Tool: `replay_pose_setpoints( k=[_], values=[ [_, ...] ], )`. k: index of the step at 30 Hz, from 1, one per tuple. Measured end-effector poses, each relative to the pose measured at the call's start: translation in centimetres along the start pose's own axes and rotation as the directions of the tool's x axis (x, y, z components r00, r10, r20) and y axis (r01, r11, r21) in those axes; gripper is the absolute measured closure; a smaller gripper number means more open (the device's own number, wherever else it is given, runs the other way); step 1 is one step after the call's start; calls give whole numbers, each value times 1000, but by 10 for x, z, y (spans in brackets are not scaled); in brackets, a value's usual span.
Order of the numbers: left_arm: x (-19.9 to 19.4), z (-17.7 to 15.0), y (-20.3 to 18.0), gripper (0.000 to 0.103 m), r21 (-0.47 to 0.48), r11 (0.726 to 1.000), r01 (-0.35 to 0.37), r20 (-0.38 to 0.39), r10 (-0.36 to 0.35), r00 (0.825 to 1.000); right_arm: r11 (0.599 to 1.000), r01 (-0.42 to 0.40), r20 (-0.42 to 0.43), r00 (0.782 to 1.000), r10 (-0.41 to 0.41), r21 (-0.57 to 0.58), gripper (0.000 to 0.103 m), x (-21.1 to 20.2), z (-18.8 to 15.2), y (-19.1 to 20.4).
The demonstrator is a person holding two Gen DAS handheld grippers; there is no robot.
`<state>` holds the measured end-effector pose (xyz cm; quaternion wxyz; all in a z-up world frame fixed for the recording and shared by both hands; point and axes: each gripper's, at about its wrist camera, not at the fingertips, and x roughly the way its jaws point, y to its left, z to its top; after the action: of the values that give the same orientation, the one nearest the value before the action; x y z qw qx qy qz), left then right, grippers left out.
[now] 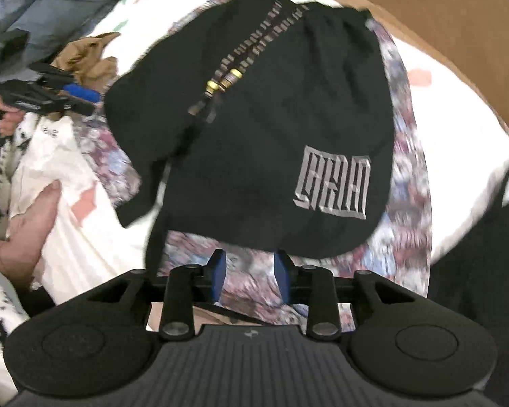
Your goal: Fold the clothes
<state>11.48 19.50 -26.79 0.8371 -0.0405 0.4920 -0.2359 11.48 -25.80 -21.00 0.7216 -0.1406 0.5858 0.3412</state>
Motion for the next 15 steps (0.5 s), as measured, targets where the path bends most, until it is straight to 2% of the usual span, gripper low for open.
replay_pose_setpoints(
  k=[1, 3, 5, 9, 12, 15],
  values=[
    [-5, -4, 11, 68, -31, 999, -19, 18, 20, 1000, 1000, 7, 3, 1000, -7, -19, 68, -5, 9, 8],
    [-8, -13, 27, 69, -116, 993, -14, 40, 19, 999, 999, 8, 17, 1000, -7, -42, 68, -12, 25, 20],
    [-10, -24, 40, 74, -203, 979, -18, 65, 32, 997, 999, -1, 28, 1000, 2, -48, 68, -14, 38, 30],
    [-7, -39, 50, 78, -238, 969, -60, 65, 77, 995, 999, -17, 40, 999, 19, -37, 68, -12, 60, 44],
    [-9, -50, 68, 80, -327, 940, -96, 64, 124, 990, 1000, -26, 36, 999, 25, 3, 68, -5, 68, 53],
    [-13, -61, 78, 81, -370, 921, -119, 53, 148, 987, 997, -48, 43, 998, 46, 57, 68, 8, 73, 64]
  ],
)
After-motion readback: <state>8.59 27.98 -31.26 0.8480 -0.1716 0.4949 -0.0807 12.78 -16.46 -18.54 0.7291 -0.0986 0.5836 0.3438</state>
